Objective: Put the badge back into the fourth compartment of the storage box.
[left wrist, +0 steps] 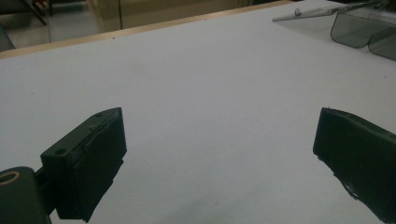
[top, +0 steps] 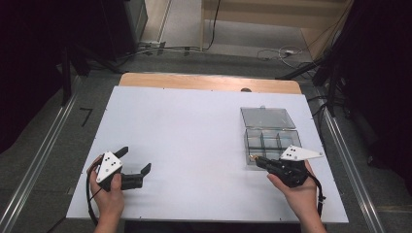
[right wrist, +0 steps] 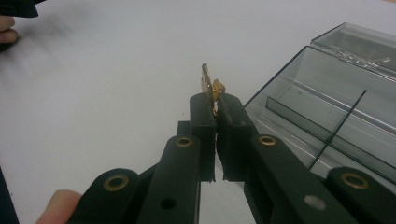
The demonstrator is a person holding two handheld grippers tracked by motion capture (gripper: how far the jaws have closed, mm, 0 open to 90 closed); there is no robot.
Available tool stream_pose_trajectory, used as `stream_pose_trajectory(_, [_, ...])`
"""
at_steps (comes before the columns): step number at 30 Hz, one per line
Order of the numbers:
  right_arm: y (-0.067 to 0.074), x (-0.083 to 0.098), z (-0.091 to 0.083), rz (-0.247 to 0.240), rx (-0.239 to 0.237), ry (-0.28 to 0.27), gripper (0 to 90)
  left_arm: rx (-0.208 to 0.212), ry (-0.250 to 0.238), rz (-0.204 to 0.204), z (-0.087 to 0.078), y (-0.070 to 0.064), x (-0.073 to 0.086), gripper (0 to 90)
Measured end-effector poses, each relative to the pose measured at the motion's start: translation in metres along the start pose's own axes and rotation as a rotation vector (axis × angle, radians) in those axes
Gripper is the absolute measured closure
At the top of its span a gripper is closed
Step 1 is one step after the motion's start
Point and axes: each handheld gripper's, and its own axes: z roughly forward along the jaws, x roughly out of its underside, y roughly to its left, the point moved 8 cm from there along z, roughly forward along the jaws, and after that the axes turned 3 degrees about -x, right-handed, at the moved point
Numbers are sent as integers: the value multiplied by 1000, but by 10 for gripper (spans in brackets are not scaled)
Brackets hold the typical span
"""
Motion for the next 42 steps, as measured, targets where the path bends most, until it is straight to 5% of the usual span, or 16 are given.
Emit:
stream_pose_trajectory(22, [-23, 7, 1, 54, 73, -13, 836, 4, 0, -1, 0, -1, 0, 34])
stream_pose_trajectory(42, [-40, 17, 14, 134, 202, -10, 833, 2, -1, -10, 0, 0, 0, 34])
